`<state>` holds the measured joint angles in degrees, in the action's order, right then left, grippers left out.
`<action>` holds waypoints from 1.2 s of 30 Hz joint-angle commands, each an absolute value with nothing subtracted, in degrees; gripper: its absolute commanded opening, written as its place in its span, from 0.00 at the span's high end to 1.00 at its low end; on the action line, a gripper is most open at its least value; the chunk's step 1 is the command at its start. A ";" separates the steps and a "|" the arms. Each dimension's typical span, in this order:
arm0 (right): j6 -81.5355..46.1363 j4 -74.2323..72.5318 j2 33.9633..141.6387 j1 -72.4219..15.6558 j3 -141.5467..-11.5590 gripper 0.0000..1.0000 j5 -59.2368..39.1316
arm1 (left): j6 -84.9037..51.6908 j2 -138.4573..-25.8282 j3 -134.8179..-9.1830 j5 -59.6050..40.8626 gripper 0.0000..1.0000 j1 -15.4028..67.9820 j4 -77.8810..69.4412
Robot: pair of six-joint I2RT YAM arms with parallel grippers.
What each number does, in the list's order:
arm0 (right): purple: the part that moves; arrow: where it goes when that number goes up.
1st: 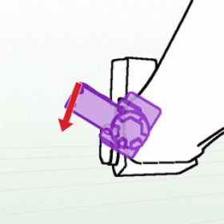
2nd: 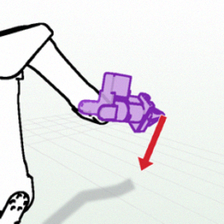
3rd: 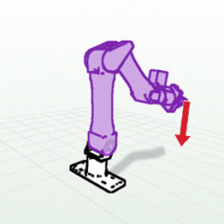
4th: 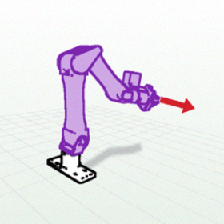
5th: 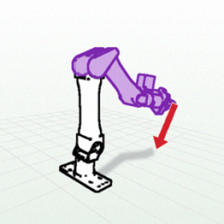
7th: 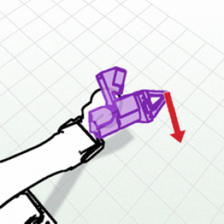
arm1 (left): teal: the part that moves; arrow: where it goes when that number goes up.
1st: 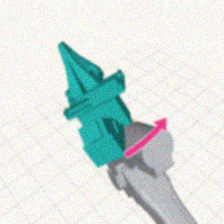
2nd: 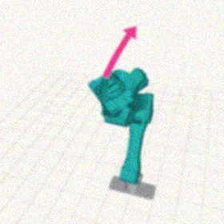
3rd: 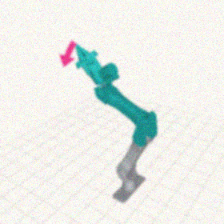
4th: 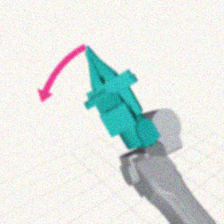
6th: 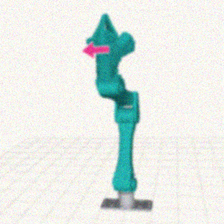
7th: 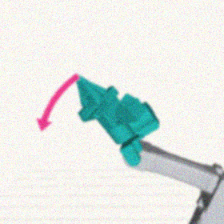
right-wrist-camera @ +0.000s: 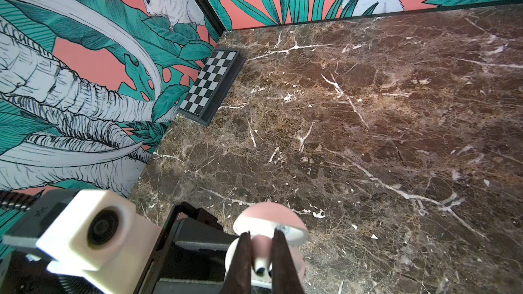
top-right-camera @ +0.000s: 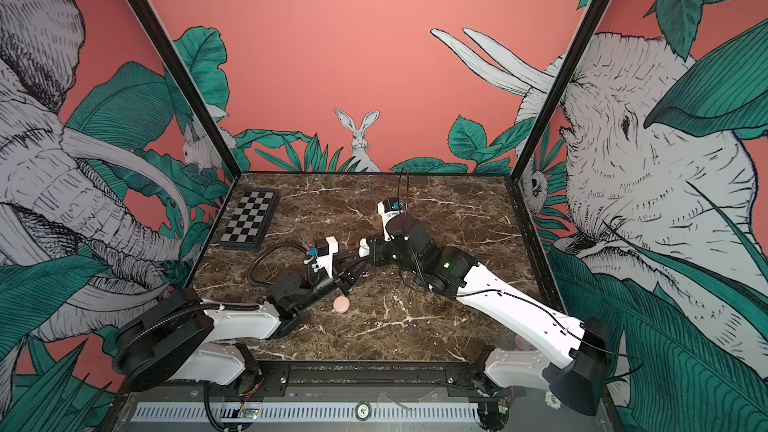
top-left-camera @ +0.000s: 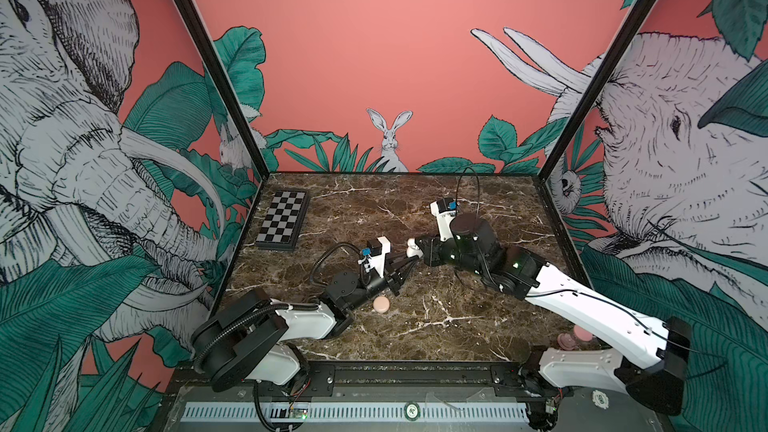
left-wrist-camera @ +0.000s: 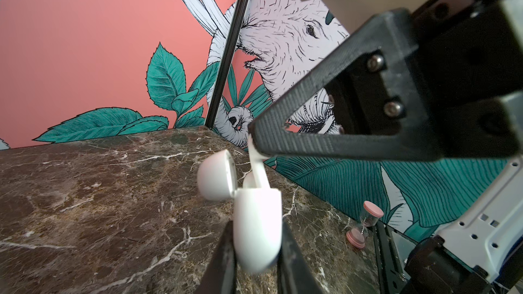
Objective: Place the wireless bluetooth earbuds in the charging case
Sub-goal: 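Lower the earbud stem-first toward the empty slot of the case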
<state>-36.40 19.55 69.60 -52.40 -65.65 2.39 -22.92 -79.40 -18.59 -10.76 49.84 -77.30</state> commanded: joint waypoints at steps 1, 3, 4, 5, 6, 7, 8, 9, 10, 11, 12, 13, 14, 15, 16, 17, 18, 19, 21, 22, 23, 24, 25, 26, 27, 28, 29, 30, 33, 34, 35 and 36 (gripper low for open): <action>-34.91 18.07 68.30 -53.17 -64.86 0.91 2.38 | -22.46 -77.13 -18.38 -11.12 1.00 49.92 -80.40; -34.71 17.92 68.09 -53.27 -64.67 0.91 2.42 | -22.24 -76.75 -18.20 -10.84 1.00 49.92 -80.36; -34.61 17.77 67.93 -53.34 -64.62 0.91 2.50 | -22.08 -76.56 -18.12 -10.66 1.00 49.92 -80.38; -34.54 17.68 67.75 -53.36 -64.59 0.91 2.57 | -21.93 -76.26 -18.02 -10.68 1.00 49.92 -80.38; -34.49 17.67 67.61 -53.48 -64.45 0.91 2.81 | -21.97 -76.17 -18.02 -10.67 1.00 49.92 -80.37; -34.33 17.67 67.58 -53.53 -64.39 0.91 2.85 | -21.96 -76.10 -17.97 -10.76 1.00 49.93 -80.41; -34.20 17.66 67.45 -53.53 -64.40 0.91 2.85 | -21.97 -76.05 -17.97 -10.81 1.00 49.92 -80.34; -34.05 17.65 67.34 -53.54 -64.39 0.92 2.97 | -22.01 -76.10 -18.02 -10.82 1.00 49.92 -80.40; -33.97 17.50 67.17 -53.62 -64.33 0.91 3.00 | -21.99 -75.98 -17.97 -10.73 1.00 49.93 -80.41; -33.85 17.41 67.02 -53.68 -64.26 0.92 3.08 | -22.06 -75.86 -17.93 -10.73 1.00 49.94 -80.38; -33.84 17.22 66.85 -53.70 -64.18 0.91 3.08 | -21.93 -75.83 -17.93 -10.72 1.00 49.94 -80.40; -33.69 17.03 66.68 -53.66 -64.07 0.91 3.16 | -21.95 -75.63 -17.89 -10.74 1.00 49.92 -80.37; -33.68 16.97 66.62 -53.70 -64.04 0.91 3.24 | -21.97 -75.48 -17.85 -10.59 1.00 49.92 -80.35; -33.59 16.91 66.53 -53.78 -63.99 0.91 3.15 | -21.96 -75.33 -17.73 -10.56 1.00 49.92 -80.42; -33.62 16.78 66.45 -53.77 -63.92 0.91 3.08 | -21.88 -75.15 -17.75 -10.53 1.00 49.93 -80.38; -33.64 16.71 66.45 -53.79 -63.90 0.92 3.05 | -21.87 -74.98 -17.67 -10.43 1.00 49.92 -80.40; -33.50 16.55 66.34 -53.87 -63.81 0.91 2.84 | -21.88 -74.93 -17.64 -10.30 1.00 49.92 -80.36; -33.49 16.31 66.28 -53.88 -63.66 0.91 2.85 | -21.93 -74.80 -17.58 -10.14 1.00 49.92 -80.34; -33.41 16.17 66.09 -53.99 -63.56 0.91 2.86 | -21.88 -74.71 -17.51 -9.99 1.00 49.92 -80.41; -33.31 15.99 65.92 -54.05 -63.43 0.91 3.04 | -21.93 -74.76 -17.50 -9.91 1.00 49.93 -80.35; -33.34 15.80 65.78 -54.05 -63.28 0.91 3.12 | -21.97 -74.72 -17.57 -9.94 1.00 49.92 -80.35; -33.36 15.75 65.74 -54.13 -63.26 0.91 3.14 | -22.05 -74.76 -17.58 -10.08 1.00 49.93 -80.36; -33.23 15.77 65.74 -54.14 -63.24 0.91 3.21 | -22.12 -74.77 -17.62 -10.06 1.00 49.94 -80.39; -33.26 15.65 65.69 -54.13 -63.24 0.91 3.32 | -22.22 -74.82 -17.67 -10.19 1.00 49.92 -80.33; -33.17 15.81 65.73 -54.17 -63.28 0.92 3.47 | -22.24 -74.87 -17.67 -10.35 1.00 49.92 -80.40; -33.06 15.65 65.61 -54.22 -63.28 0.91 3.52 | -22.32 -74.88 -17.66 -10.44 1.00 49.93 -80.34; -32.98 15.61 65.59 -54.21 -63.27 0.91 3.67 | -22.32 -74.88 -17.67 -10.48 1.00 49.92 -80.37; -32.92 15.57 65.59 -54.18 -63.28 0.91 3.54 | -22.32 -74.81 -17.66 -10.54 1.00 49.92 -80.41; -32.70 15.44 65.57 -54.22 -63.00 0.91 3.27 | -22.22 -74.47 -17.49 -10.52 1.00 49.92 -80.39; -32.76 15.39 65.47 -54.14 -62.94 0.91 3.16 | -22.21 -74.45 -17.49 -10.49 1.00 49.93 -80.38; -32.66 15.23 65.40 -54.22 -62.84 0.91 2.96 | -22.12 -74.36 -17.49 -10.62 1.00 49.92 -80.34; -32.66 15.17 65.31 -54.29 -62.76 0.91 2.85 | -22.15 -74.44 -17.49 -10.65 1.00 49.92 -80.37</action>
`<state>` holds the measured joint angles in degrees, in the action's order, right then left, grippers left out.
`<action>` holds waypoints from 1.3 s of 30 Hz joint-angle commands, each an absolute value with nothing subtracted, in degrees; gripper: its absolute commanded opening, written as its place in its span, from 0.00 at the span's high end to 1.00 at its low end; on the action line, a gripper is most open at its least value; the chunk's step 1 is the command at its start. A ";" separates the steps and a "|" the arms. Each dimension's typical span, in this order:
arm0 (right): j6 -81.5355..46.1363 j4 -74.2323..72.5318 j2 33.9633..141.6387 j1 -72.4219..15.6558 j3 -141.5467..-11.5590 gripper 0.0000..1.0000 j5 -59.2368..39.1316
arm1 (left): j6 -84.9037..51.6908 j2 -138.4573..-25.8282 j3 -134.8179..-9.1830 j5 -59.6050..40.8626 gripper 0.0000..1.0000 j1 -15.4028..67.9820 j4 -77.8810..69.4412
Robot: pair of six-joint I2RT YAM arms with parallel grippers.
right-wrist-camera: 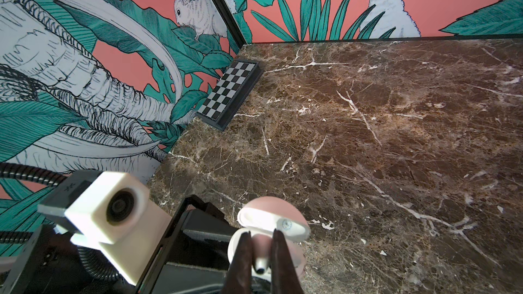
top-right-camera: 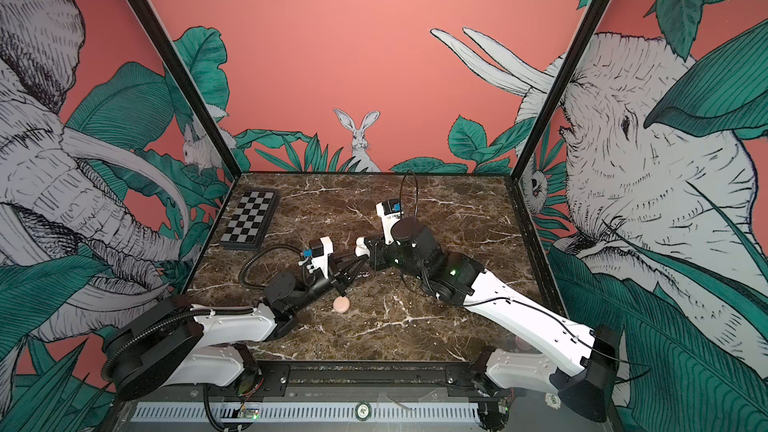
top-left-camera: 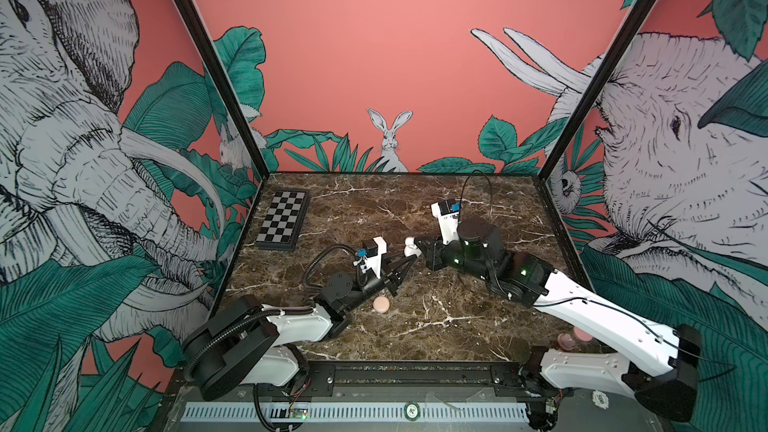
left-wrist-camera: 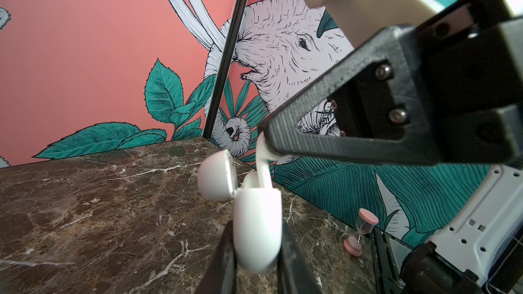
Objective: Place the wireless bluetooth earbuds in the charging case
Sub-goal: 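Lower the earbud stem-first toward the empty slot of the case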
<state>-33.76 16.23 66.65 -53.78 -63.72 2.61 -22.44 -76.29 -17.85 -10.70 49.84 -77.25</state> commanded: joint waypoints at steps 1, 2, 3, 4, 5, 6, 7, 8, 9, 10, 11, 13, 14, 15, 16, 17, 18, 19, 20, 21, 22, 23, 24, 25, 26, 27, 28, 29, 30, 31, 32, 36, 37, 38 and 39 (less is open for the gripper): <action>-32.62 15.02 65.37 -54.23 -62.68 0.91 2.65 | -22.05 -74.41 -17.39 -10.62 1.00 49.93 -80.38; -32.52 14.82 65.28 -54.23 -62.57 0.91 2.50 | -22.06 -74.41 -17.44 -10.51 1.00 49.92 -80.35; -32.53 14.75 65.21 -54.32 -62.49 0.91 2.47 | -21.99 -74.33 -17.49 -10.53 1.00 49.94 -80.35; -32.57 14.71 65.21 -54.39 -62.49 0.91 2.52 | -21.97 -74.27 -17.57 -10.60 1.00 49.92 -80.38; -32.61 14.66 65.08 -54.37 -62.49 0.91 2.48 | -21.74 -74.10 -17.58 -10.63 1.00 49.92 -80.36; -32.58 14.53 65.04 -54.49 -62.49 0.91 2.48 | -21.55 -73.91 -17.62 -10.70 1.00 49.94 -80.37; -32.47 14.49 64.95 -54.46 -62.49 0.91 2.48 | -21.22 -73.66 -17.67 -10.66 1.00 49.97 -80.38; -32.44 14.43 64.87 -54.45 -62.49 0.91 2.55 | -20.86 -73.33 -17.59 -10.66 1.00 49.92 -80.35; -32.28 14.46 64.78 -54.51 -62.57 0.91 2.45 | -20.54 -73.02 -17.58 -10.70 1.00 49.95 -80.38; -32.20 14.28 64.69 -54.52 -62.58 0.91 2.36 | -20.31 -72.79 -17.50 -10.64 1.00 49.92 -80.37; -32.13 14.24 64.60 -54.54 -62.58 0.91 2.36 | -20.14 -72.54 -17.58 -10.68 1.00 49.92 -80.34; -32.01 14.24 64.75 -54.65 -62.67 0.91 2.32 | -20.12 -72.33 -17.58 -10.53 1.00 49.93 -80.37; -32.07 14.26 64.78 -54.59 -62.68 0.91 2.24 | -20.13 -72.17 -17.58 -10.50 1.00 49.92 -80.37; -32.08 14.17 64.86 -54.58 -62.66 0.91 2.09 | -20.08 -72.18 -17.58 -10.50 1.00 49.92 -80.41; -32.08 14.13 64.94 -54.62 -62.67 0.91 1.96 | -20.17 -72.18 -17.58 -10.53 1.00 49.92 -80.34; -32.11 13.93 65.02 -54.64 -62.58 0.91 1.81 | -20.13 -72.16 -17.58 -10.55 1.00 49.92 -80.35; -32.09 14.04 65.12 -54.73 -62.65 0.91 1.67 | -20.17 -72.16 -17.60 -10.55 1.00 49.92 -80.34; -32.19 13.98 65.19 -54.71 -62.75 0.91 1.61 | -20.10 -72.07 -17.58 -10.52 1.00 49.92 -80.36; -32.18 13.98 65.21 -54.75 -62.83 0.91 1.66 | -20.10 -72.07 -17.58 -10.50 1.00 49.94 -80.36; -32.32 13.99 65.21 -54.71 -62.76 0.91 1.66 | -20.16 -71.99 -17.58 -10.38 1.00 49.92 -80.30; -32.27 14.07 65.25 -54.76 -62.83 0.91 1.79 | -20.13 -72.01 -17.58 -10.37 1.00 49.92 -80.36; -32.32 14.16 65.36 -54.67 -62.84 0.91 1.81 | -20.13 -72.04 -17.58 -10.43 1.00 49.92 -80.40; -32.29 14.15 65.39 -54.78 -62.84 0.91 1.78 | -20.13 -71.98 -17.64 -10.52 1.00 49.92 -80.34; -32.38 14.24 65.35 -54.77 -62.84 0.91 1.88 | -20.13 -71.98 -17.67 -10.52 1.00 49.92 -80.33; -32.41 14.22 65.28 -54.81 -62.84 0.91 1.91 | -20.13 -72.05 -17.67 -10.55 1.00 49.92 -80.39; -32.41 14.24 65.22 -54.76 -62.84 0.90 1.98 | -20.13 -72.02 -17.67 -10.59 1.00 49.97 -80.36; -32.43 14.24 65.20 -54.81 -62.84 0.90 2.03 | -20.14 -72.05 -17.66 -10.55 1.00 49.92 -80.41; -32.36 14.24 65.19 -54.80 -62.84 0.89 2.07 | -20.08 -72.01 -17.62 -10.55 1.00 49.99 -80.35; -32.38 14.17 65.21 -54.82 -62.86 0.89 1.95 | -20.13 -72.02 -17.67 -10.69 1.00 49.93 -80.33; -32.42 14.20 65.29 -54.76 -62.91 0.89 1.83 | -20.15 -71.98 -17.67 -10.80 1.00 49.92 -80.34; -32.50 14.24 65.43 -54.83 -63.04 0.89 1.69 | -20.13 -72.07 -17.74 -10.90 1.00 49.92 -80.33; -32.65 14.14 65.71 -54.84 -63.00 0.89 1.43 | -20.14 -72.07 -17.64 -10.90 1.00 49.93 -80.33; -32.63 14.05 65.74 -54.84 -62.95 0.89 1.46 | -20.08 -72.07 -17.67 -10.83 1.00 49.92 -80.36; -32.70 14.06 65.70 -54.79 -62.96 0.89 1.46 | -20.08 -71.99 -17.58 -10.89 1.00 49.93 -80.35; -32.71 14.00 65.74 -54.83 -62.92 0.89 1.49 | -20.12 -72.02 -17.58 -10.90 1.00 49.92 -80.39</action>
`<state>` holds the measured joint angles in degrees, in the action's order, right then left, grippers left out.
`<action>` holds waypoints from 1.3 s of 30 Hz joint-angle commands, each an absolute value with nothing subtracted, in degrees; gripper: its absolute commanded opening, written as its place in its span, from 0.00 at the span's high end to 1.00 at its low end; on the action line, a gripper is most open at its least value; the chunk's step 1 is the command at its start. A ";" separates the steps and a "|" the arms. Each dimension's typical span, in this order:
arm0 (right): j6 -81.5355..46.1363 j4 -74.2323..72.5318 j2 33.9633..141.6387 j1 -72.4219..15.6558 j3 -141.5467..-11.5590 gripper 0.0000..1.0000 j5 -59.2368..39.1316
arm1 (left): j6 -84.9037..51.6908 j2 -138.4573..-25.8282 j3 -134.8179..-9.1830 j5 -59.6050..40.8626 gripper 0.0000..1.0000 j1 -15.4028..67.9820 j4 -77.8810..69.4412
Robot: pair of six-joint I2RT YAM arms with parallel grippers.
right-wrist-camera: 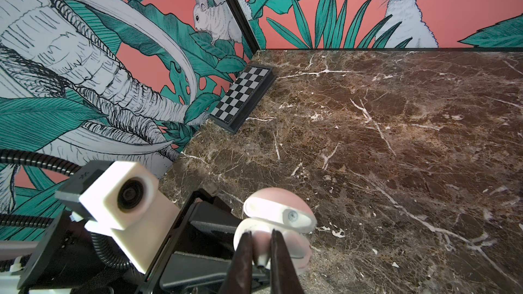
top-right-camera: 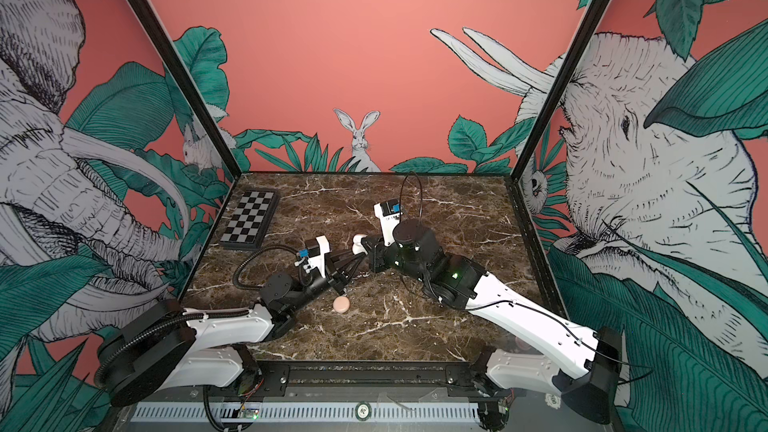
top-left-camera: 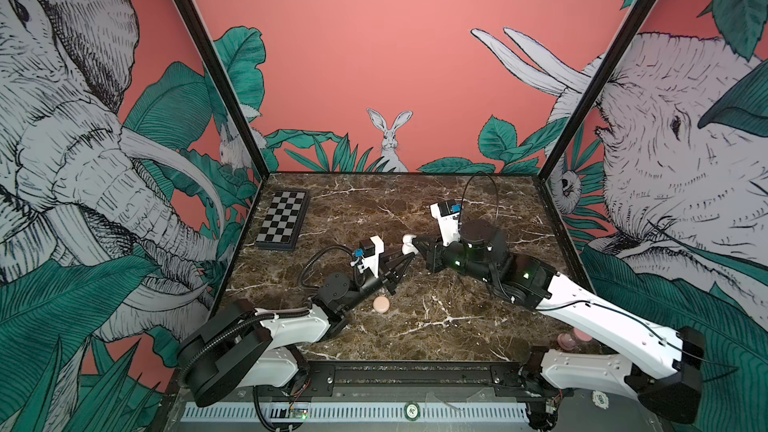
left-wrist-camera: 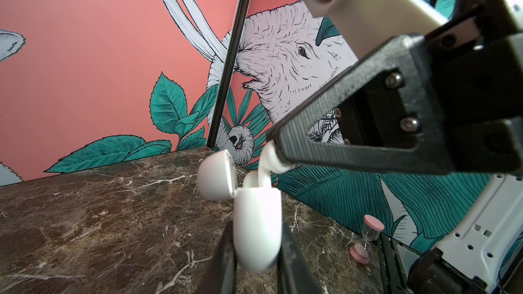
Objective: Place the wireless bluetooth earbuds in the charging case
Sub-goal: 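Lower the earbud stem-first toward the empty slot of the case, then push the earbud down into the case slot with the right gripper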
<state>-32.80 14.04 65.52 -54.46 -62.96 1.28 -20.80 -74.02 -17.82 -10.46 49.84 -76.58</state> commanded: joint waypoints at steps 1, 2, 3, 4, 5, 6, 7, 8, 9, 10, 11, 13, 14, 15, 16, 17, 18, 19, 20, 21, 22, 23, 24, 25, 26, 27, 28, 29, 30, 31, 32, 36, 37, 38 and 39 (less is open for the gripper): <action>-32.72 13.89 65.74 -54.81 -62.92 0.89 1.48 | -20.16 -72.00 -17.50 -10.90 1.00 49.92 -80.36; -32.75 13.89 65.69 -54.79 -62.95 0.89 1.49 | -20.17 -72.03 -17.50 -10.83 1.00 49.93 -80.34; -32.78 13.90 65.61 -54.79 -62.93 0.89 1.49 | -20.13 -72.01 -17.49 -10.82 1.00 49.92 -80.35; -32.84 13.89 65.58 -54.76 -62.91 0.89 1.47 | -20.16 -72.02 -17.56 -10.81 1.00 49.92 -80.36; -32.80 13.89 65.52 -54.82 -62.90 0.89 1.52 | -20.19 -72.15 -17.50 -10.82 1.00 49.92 -80.41; -32.85 13.82 65.65 -54.79 -62.86 0.89 1.56 | -20.21 -72.07 -17.57 -10.85 1.00 49.93 -80.35; -32.87 13.80 65.64 -54.78 -62.87 0.89 1.57 | -20.20 -72.07 -17.58 -10.90 1.00 49.99 -80.33; -32.87 13.84 65.70 -54.81 -62.90 0.89 1.48 | -20.17 -72.10 -17.58 -10.90 1.00 49.92 -80.38; -33.03 13.82 65.81 -54.80 -62.93 0.89 1.32 | -20.13 -72.09 -17.58 -10.90 1.00 49.92 -80.37; -33.03 13.84 65.83 -54.82 -62.92 0.89 1.26 | -20.12 -72.13 -17.58 -10.90 1.00 49.92 -80.34; -33.17 13.80 65.85 -54.81 -62.91 0.89 1.18 | -20.13 -72.08 -17.55 -10.84 1.00 49.92 -80.34; -33.25 13.80 65.92 -54.78 -62.93 0.88 1.14 | -20.15 -72.09 -17.49 -10.84 1.00 49.92 -80.40; -33.23 13.73 65.91 -54.80 -62.92 0.88 1.03 | -20.13 -72.16 -17.49 -10.89 1.00 49.92 -80.38; -33.32 13.74 65.89 -54.84 -62.91 0.87 1.00 | -20.12 -72.13 -17.49 -10.81 1.00 49.92 -80.38; -33.31 13.69 65.84 -54.83 -62.86 0.87 0.99 | -20.13 -72.07 -17.49 -10.81 1.00 49.92 -80.40; -33.36 13.71 65.91 -54.79 -62.84 0.87 0.89 | -20.13 -72.13 -17.45 -10.83 1.00 49.97 -80.35; -33.47 13.68 65.94 -54.80 -62.84 0.87 0.95 | -20.21 -72.09 -17.40 -10.76 1.00 49.93 -80.40; -33.53 13.70 65.93 -54.84 -62.84 0.87 0.88 | -20.21 -72.03 -17.32 -10.73 1.00 49.92 -80.38; -33.50 13.64 65.96 -54.82 -62.74 0.87 0.86 | -20.21 -72.05 -17.31 -10.73 1.00 49.92 -80.38; -33.57 13.54 65.96 -54.83 -62.75 0.87 0.85 | -20.19 -71.99 -17.31 -10.75 1.00 49.92 -80.33; -33.59 13.58 66.05 -54.92 -62.66 0.87 0.76 | -20.21 -72.03 -17.31 -10.73 1.00 49.92 -80.41; -33.63 13.47 66.05 -54.92 -62.64 0.87 0.75 | -20.21 -72.01 -17.27 -10.83 1.00 49.97 -80.41; -33.67 13.45 66.14 -54.91 -62.56 0.87 0.85 | -20.15 -71.98 -17.40 -10.90 1.00 49.92 -80.38; -33.78 13.53 66.18 -54.87 -62.53 0.87 0.84 | -20.13 -71.91 -17.40 -10.90 1.00 49.93 -80.39; -33.79 13.39 66.17 -54.86 -62.49 0.87 0.78 | -20.10 -71.82 -17.32 -10.87 1.00 49.92 -80.33; -33.89 13.34 66.23 -54.89 -62.46 0.87 0.75 | -19.91 -71.73 -17.31 -10.90 1.00 49.92 -80.34; -33.95 13.22 66.27 -54.85 -62.29 0.87 0.67 | -19.86 -71.68 -17.31 -10.90 1.00 49.92 -80.37; -33.99 13.19 66.27 -54.85 -62.28 0.87 0.54 | -19.70 -71.66 -17.31 -10.90 1.00 49.97 -80.40; -34.08 13.12 66.27 -54.92 -62.22 0.87 0.53 | -19.60 -71.64 -17.31 -10.90 1.00 49.92 -80.38; -34.07 13.14 66.19 -54.96 -62.15 0.87 0.53 | -19.53 -71.64 -17.31 -11.02 1.00 49.94 -80.36; -34.03 13.10 66.11 -54.91 -62.22 0.87 0.53 | -19.31 -71.65 -17.31 -11.35 1.00 49.92 -80.36; -34.07 12.94 65.82 -54.98 -61.87 0.87 0.81 | -18.47 -71.36 -17.36 -12.00 1.00 49.92 -80.38; -34.03 13.00 65.81 -54.94 -61.85 0.86 0.86 | -18.28 -71.25 -17.31 -12.04 1.00 49.92 -80.37; -34.06 12.97 65.92 -54.98 -61.93 0.87 0.67 | -18.19 -71.20 -17.31 -12.14 1.00 49.93 -80.41; -34.09 12.93 65.91 -54.94 -61.88 0.86 0.55 | -18.04 -71.19 -17.31 -12.28 1.00 49.94 -80.39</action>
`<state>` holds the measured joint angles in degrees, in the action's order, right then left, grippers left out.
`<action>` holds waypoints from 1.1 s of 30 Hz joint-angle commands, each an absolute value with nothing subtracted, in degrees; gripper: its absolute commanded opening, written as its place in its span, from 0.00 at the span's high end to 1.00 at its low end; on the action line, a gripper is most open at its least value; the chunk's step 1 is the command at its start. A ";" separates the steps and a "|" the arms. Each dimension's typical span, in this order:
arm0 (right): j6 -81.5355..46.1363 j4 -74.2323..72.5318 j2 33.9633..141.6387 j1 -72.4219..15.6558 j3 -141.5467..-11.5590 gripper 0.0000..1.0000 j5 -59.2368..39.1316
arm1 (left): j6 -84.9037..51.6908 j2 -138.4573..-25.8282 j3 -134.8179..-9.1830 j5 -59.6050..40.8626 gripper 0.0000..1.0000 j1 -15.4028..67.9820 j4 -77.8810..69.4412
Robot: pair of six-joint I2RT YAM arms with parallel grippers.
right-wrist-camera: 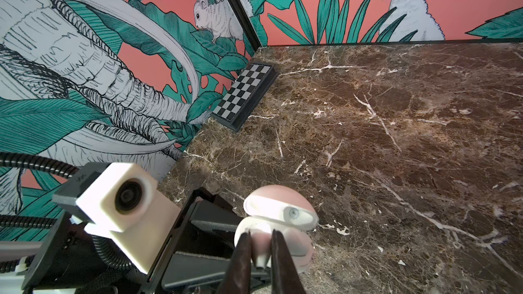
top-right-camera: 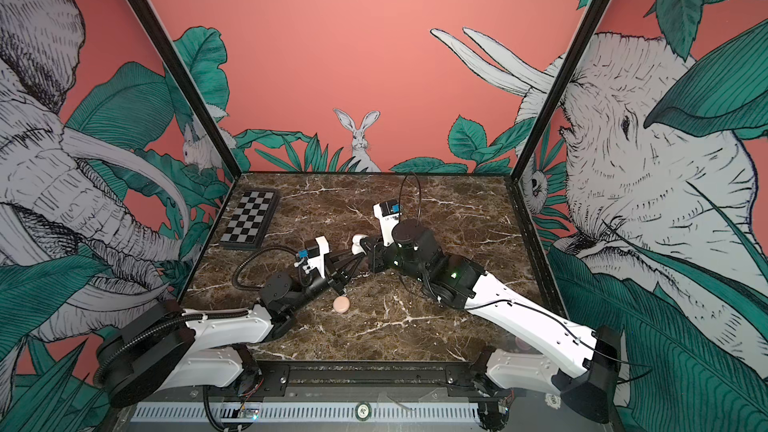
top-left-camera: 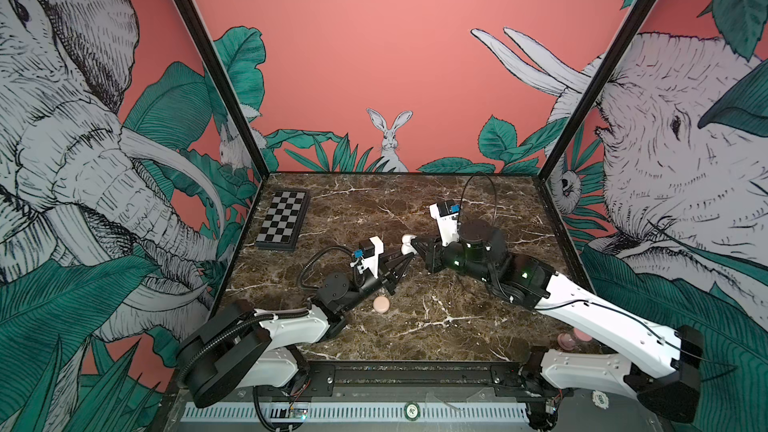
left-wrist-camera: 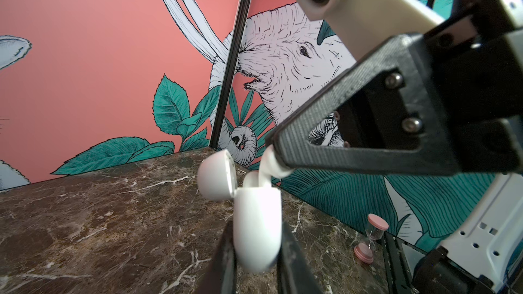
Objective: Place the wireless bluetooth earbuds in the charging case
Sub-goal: 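Push the earbud down into the case slot with the right gripper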
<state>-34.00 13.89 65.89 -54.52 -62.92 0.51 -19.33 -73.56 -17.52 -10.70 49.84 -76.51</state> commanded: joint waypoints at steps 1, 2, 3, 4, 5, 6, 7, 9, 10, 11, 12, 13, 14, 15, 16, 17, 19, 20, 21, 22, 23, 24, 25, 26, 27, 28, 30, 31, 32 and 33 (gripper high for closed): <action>-34.16 12.96 65.90 -54.93 -62.05 0.86 0.53 | -17.89 -71.15 -17.31 -12.47 1.00 49.92 -80.33; -34.17 13.01 65.85 -54.93 -62.05 0.87 0.57 | -17.78 -71.05 -17.38 -12.72 1.00 49.95 -80.35; -34.17 12.93 65.91 -54.97 -62.03 0.87 0.53 | -17.59 -71.05 -17.40 -12.79 1.00 49.93 -80.37; -34.18 12.98 65.78 -54.94 -61.92 0.86 0.63 | -17.59 -70.95 -17.40 -12.70 1.00 49.93 -80.39; -34.24 12.89 65.81 -54.94 -61.90 0.87 0.54 | -17.43 -70.84 -17.32 -12.70 1.00 49.92 -80.36; -34.27 12.84 65.78 -55.00 -61.96 0.87 0.46 | -17.36 -70.72 -17.31 -12.66 1.00 49.92 -80.35; -34.26 12.83 65.80 -55.00 -61.84 0.87 0.36 | -17.31 -70.66 -17.30 -12.69 1.00 49.92 -80.36; -34.32 12.77 65.83 -54.94 -61.87 0.86 0.27 | -17.15 -70.56 -17.28 -12.70 1.00 49.94 -80.36; -34.43 12.79 65.84 -55.06 -61.87 0.87 0.27 | -17.07 -70.57 -17.36 -12.79 1.00 49.92 -80.34; -34.45 12.77 65.78 -55.03 -61.79 0.87 0.32 | -17.05 -70.57 -17.40 -12.87 1.00 49.92 -80.42; -34.50 12.72 65.77 -55.07 -61.71 0.86 0.35 | -16.96 -70.47 -17.40 -12.80 1.00 49.92 -80.40; -34.51 12.74 65.72 -55.11 -61.61 0.86 0.43 | -16.82 -70.32 -17.44 -12.91 1.00 50.00 -80.35; -34.63 12.71 65.74 -55.02 -61.47 0.87 0.40 | -16.76 -70.29 -17.41 -12.92 1.00 49.92 -80.34; -34.62 12.65 65.74 -55.09 -61.38 0.87 0.35 | -16.66 -70.14 -17.40 -13.00 1.00 49.92 -80.40; -34.76 12.57 65.70 -55.07 -61.39 0.87 0.35 | -16.58 -70.05 -17.40 -12.77 1.00 49.93 -80.41; -34.78 12.50 65.71 -55.04 -61.29 0.87 0.35 | -16.42 -69.92 -17.32 -12.68 1.00 49.93 -80.38; -34.85 12.24 65.54 -55.12 -61.17 0.87 0.36 | -16.26 -69.66 -17.23 -12.42 1.00 49.92 -80.33; -34.89 12.31 65.52 -55.16 -61.09 0.87 0.52 | -16.24 -69.55 -17.14 -12.40 1.00 49.92 -80.38; -34.88 12.38 65.48 -55.19 -61.08 0.87 0.59 | -16.26 -69.45 -17.19 -12.43 1.00 49.97 -80.33; -34.82 12.34 65.33 -55.17 -61.05 0.87 0.76 | -16.24 -69.51 -17.21 -12.53 1.00 49.93 -80.38; -34.84 12.45 65.37 -55.16 -61.03 0.87 0.92 | -16.22 -69.43 -17.23 -12.50 1.00 49.92 -80.37; -34.85 12.45 65.27 -55.19 -61.02 0.87 0.93 | -16.26 -69.33 -17.16 -12.48 1.00 49.92 -80.34; -34.88 12.43 65.23 -55.19 -61.02 0.86 0.99 | -16.23 -69.26 -17.22 -12.57 1.00 49.92 -80.34; -34.87 12.44 65.19 -55.17 -61.08 0.86 0.99 | -16.24 -69.29 -17.23 -12.65 1.00 49.92 -80.40; -34.89 12.39 65.21 -55.18 -61.08 0.85 1.00 | -16.30 -69.28 -17.23 -12.58 1.00 49.92 -80.33; -34.85 12.50 65.13 -55.14 -61.13 0.84 0.99 | -16.34 -69.41 -17.22 -12.63 1.00 49.92 -80.34; -34.80 12.64 65.08 -55.17 -61.38 0.82 0.97 | -16.43 -69.52 -17.31 -12.74 1.00 49.92 -80.33; -34.76 12.65 65.10 -55.16 -61.39 0.81 0.98 | -16.42 -69.45 -17.39 -12.78 1.00 49.93 -80.33; -34.79 12.66 65.12 -55.17 -61.43 0.81 1.05 | -16.44 -69.53 -17.38 -12.81 1.00 49.92 -80.36; -34.79 12.69 65.12 -55.15 -61.47 0.81 1.14 | -16.51 -69.53 -17.48 -12.83 1.00 49.92 -80.38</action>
<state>-34.54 11.90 65.43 -55.05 -62.08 -0.03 -16.93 -71.29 -17.08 -11.38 49.74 -75.72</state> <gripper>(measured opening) 0.191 0.220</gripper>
